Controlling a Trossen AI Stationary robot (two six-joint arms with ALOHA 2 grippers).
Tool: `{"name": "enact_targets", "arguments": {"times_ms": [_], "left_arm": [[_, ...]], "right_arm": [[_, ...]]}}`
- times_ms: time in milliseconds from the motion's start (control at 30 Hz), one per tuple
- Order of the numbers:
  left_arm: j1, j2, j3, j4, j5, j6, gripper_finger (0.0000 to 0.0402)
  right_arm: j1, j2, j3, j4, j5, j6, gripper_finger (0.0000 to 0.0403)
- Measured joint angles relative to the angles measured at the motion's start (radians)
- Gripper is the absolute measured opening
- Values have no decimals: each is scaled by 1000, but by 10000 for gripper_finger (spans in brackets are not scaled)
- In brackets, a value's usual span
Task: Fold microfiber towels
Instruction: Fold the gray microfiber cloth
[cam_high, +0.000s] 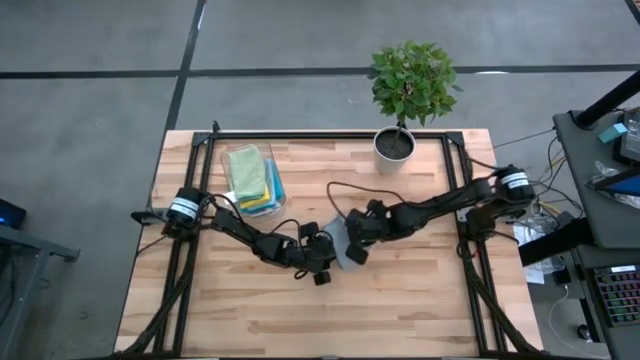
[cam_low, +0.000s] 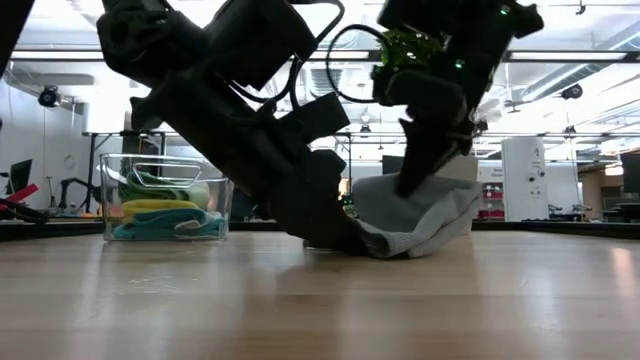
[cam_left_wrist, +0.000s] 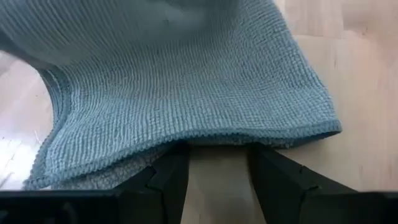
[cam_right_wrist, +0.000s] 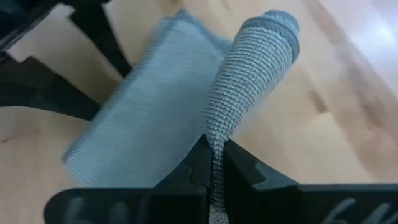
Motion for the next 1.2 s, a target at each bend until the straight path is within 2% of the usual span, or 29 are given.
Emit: {"name": "enact_targets", "arguments": {"times_ms": [433, 733, 867, 1200], "left_arm": [[0, 0, -3, -3, 7, 1, 150], [-3, -9, -16, -11, 14, -13, 150], [-5, -23, -17, -38, 20, -13, 150], [-6, -82, -19, -165, 32, -12, 150]], "right_arm": [[53, 228, 221, 0, -2, 6, 13], [55, 239, 227, 5, -7, 31, 17], [56, 230, 227, 6, -10, 32, 49], [56, 155, 227, 0, -63, -22, 159]]}}
